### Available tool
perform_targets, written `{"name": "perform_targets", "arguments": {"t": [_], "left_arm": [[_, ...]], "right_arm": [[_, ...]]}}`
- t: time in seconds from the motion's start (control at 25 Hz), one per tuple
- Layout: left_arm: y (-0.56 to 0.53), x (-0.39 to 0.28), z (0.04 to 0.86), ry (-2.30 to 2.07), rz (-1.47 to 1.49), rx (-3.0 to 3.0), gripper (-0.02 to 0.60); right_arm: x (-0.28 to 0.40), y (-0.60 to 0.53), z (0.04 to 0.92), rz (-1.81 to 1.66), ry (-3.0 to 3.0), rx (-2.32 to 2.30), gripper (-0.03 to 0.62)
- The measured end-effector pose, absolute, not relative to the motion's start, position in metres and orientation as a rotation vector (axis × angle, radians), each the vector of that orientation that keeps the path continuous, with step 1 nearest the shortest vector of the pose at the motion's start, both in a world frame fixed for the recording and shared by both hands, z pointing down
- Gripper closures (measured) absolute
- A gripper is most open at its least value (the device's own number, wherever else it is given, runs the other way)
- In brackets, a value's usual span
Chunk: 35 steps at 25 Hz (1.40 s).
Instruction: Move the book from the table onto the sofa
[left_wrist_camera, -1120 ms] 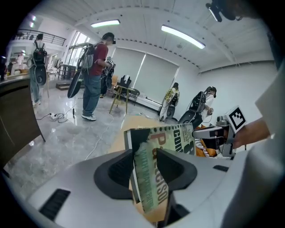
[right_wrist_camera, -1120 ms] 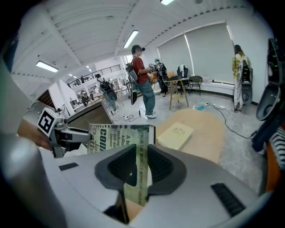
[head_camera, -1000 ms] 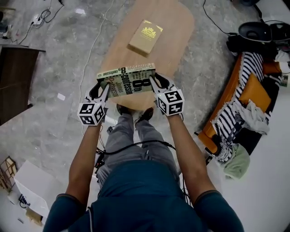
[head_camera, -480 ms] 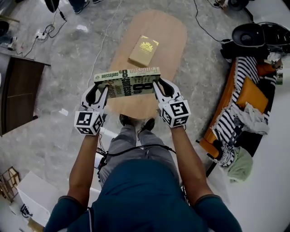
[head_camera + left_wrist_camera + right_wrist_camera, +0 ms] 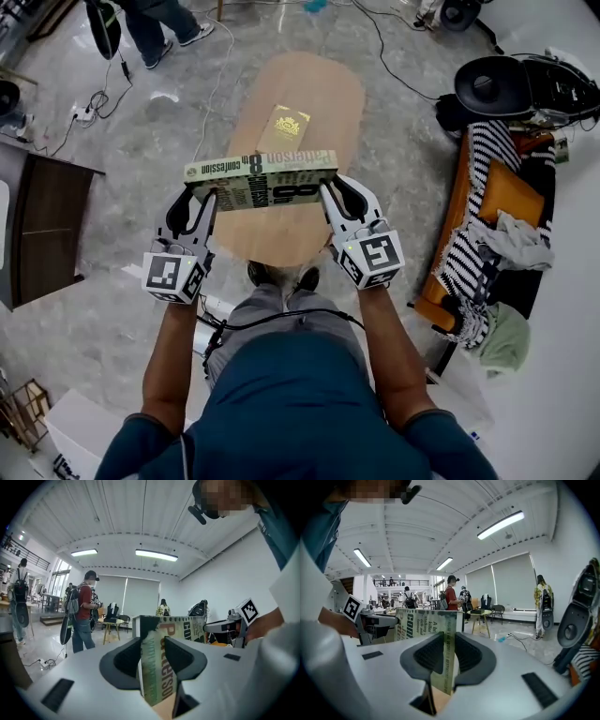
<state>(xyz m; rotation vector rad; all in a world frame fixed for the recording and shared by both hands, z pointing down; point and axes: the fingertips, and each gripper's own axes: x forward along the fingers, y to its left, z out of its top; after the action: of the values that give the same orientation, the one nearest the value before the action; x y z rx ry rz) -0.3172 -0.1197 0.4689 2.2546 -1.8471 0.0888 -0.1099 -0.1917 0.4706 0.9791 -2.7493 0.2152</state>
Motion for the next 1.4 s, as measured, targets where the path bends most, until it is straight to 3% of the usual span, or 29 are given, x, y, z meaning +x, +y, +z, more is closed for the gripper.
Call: {"name": "perform_targets", "arguments": {"t": [0.56,1.4], "left_arm": [[-0.120,-0.299,0.356,-1.862,0.015,2.553,0.422],[-0.100,-0.276,0.266,-1.954,-0.153,2.670,0.422]], "right_arm": [[-0.086,-0.169,0.362,-0.005,-2.841,1.180,0.513],[-0.064,-0.149,0.266,-0.261,-2.931,1.221,0.513]]}}
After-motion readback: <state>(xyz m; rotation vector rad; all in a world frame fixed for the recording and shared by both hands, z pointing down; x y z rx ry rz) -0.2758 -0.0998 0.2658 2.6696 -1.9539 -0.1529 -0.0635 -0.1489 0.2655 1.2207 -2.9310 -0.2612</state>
